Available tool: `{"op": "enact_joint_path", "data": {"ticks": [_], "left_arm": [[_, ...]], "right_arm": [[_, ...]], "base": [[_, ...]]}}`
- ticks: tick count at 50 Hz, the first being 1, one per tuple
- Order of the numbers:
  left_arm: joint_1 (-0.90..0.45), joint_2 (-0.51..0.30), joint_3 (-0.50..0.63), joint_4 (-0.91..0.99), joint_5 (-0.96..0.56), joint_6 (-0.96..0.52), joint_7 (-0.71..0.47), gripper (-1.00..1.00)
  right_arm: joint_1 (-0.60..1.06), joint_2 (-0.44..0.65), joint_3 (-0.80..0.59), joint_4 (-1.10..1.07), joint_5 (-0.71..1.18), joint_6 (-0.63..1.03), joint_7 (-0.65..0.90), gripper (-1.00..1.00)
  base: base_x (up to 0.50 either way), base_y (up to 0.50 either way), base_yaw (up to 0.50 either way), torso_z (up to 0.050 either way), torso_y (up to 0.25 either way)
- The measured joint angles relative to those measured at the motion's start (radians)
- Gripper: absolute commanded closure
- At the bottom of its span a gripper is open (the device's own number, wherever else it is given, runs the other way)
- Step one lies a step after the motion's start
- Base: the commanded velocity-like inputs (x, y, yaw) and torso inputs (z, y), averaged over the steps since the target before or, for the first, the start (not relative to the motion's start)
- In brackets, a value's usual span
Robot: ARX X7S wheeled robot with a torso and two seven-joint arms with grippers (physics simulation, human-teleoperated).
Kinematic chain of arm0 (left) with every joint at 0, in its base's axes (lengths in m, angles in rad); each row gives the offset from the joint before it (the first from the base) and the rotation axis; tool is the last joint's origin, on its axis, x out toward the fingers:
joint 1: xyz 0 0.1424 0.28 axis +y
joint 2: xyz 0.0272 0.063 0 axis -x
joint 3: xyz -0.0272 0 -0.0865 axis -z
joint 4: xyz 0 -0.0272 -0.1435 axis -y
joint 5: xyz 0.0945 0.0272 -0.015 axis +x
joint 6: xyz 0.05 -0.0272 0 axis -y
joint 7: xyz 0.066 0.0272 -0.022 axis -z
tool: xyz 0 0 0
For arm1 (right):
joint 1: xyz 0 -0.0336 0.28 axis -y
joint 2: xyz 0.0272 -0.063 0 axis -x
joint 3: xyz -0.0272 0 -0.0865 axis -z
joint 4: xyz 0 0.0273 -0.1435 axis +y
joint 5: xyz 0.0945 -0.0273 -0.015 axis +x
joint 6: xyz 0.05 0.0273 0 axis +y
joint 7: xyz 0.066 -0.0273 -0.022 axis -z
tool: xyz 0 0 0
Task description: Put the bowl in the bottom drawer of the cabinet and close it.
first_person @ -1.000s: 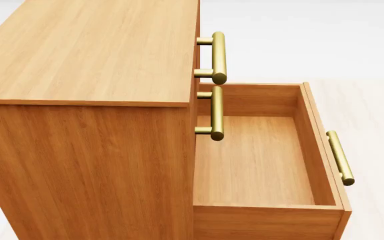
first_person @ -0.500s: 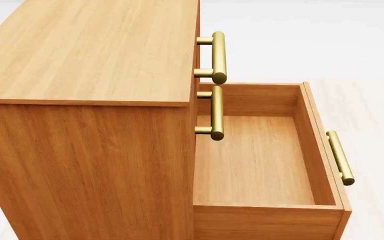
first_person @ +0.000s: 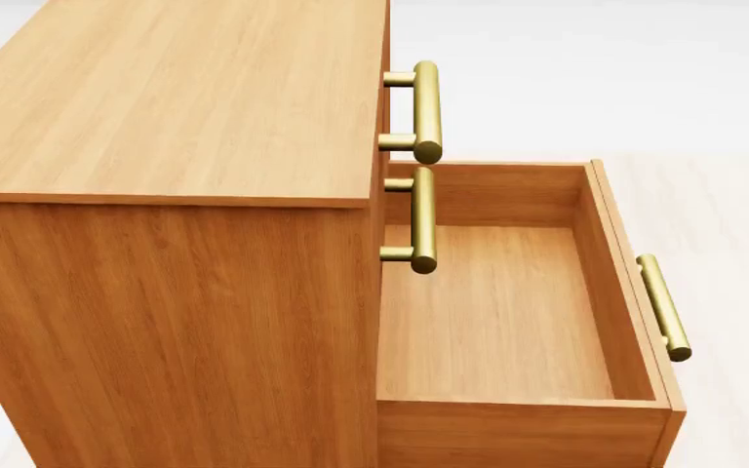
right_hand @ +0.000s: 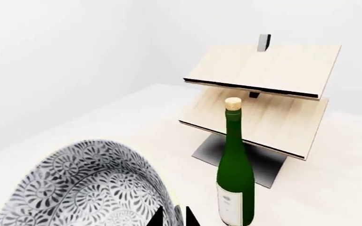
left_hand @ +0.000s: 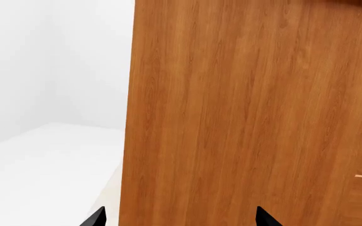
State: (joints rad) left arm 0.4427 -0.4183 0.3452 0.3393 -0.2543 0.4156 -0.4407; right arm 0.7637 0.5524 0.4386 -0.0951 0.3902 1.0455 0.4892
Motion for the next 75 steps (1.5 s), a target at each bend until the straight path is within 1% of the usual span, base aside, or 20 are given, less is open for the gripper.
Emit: {"op": "enact_joint_path", "data": {"ticks": [20,36,75], "left_arm": [[0.007,-0.015,0.001,0.040,-0.006,-0.026,-0.016,-1.00],[0.008,-0.020,0.003,0.050,-0.008,-0.034,-0.023,-1.00],[0.000,-0.025,0.010,0.039,-0.018,-0.025,-0.027,-1.00]], "right_arm": [[0.155,0.030,-0.118,0.044,-0.007,0.027,-0.009,1.00],[0.266,0.021,-0.202,0.157,-0.020,0.010,-0.027,1.00],[0.485,-0.092,-0.374,0.463,-0.059,-0.109,-0.080,1.00]], "base": [[0.00,0.00,0.00,0.000,0.000],[0.00,0.00,0.00,0.000,0.000],[0.00,0.00,0.00,0.000,0.001]]}}
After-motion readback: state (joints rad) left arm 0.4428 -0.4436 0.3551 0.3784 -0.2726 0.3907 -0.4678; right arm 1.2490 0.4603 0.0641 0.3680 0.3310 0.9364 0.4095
